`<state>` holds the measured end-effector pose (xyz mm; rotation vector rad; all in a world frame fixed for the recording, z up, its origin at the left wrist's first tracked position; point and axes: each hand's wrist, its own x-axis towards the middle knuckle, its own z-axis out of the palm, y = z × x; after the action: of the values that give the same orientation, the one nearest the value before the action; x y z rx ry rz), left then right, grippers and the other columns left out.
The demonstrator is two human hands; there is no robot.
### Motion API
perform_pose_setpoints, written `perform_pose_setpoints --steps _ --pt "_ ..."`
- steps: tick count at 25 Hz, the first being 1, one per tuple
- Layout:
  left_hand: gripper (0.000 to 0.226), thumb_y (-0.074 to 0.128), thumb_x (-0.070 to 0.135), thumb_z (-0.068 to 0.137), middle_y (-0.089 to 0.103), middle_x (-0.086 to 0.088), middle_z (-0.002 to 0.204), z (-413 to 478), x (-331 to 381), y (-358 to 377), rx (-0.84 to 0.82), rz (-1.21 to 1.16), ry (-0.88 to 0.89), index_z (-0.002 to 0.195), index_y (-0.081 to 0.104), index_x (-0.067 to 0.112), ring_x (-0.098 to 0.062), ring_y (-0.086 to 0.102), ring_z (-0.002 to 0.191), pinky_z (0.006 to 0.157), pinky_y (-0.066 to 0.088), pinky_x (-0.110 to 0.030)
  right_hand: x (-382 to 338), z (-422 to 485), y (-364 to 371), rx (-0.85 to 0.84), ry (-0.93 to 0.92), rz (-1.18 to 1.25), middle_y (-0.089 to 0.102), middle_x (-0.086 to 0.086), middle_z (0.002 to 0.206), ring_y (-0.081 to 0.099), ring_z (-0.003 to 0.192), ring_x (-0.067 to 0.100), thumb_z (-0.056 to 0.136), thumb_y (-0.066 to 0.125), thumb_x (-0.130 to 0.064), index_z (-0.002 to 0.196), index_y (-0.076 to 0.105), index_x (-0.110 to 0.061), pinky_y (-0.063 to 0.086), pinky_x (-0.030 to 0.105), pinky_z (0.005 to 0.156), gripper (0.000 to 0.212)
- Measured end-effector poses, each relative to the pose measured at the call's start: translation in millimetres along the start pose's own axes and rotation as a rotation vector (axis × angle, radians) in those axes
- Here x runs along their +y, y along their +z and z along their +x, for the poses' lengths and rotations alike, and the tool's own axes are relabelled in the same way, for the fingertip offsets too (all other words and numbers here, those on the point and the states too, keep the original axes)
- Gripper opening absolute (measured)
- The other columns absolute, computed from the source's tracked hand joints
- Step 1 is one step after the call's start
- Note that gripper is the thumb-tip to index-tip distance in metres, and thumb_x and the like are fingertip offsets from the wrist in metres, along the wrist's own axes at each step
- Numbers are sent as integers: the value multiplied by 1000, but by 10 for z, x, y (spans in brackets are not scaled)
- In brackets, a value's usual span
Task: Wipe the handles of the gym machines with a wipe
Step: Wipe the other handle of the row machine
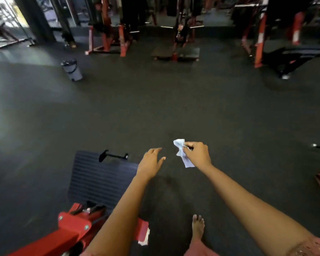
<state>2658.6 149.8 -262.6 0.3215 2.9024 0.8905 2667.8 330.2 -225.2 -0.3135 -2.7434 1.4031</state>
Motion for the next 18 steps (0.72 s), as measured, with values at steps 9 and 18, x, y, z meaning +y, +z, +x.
perform_pose_setpoints --steps 9,18 --pt "55 46 36 95 36 -9 146 2461 391 -191 82 76 -112 143 32 13 -26 34 134 110 29 -35 -193 2575 -534 -72 -187 -87 68 14 80 60 78 27 84 51 -12 87 69 -4 39 27 61 21" --pt "53 44 40 95 39 -11 142 4391 -657 -1270 142 242 -445 140 34 14 -27 38 131 104 38 -41 -1434 4974 411 -307 -447 -195 61 7 61 59 66 27 86 44 -16 62 59 -6 46 29 59 30"
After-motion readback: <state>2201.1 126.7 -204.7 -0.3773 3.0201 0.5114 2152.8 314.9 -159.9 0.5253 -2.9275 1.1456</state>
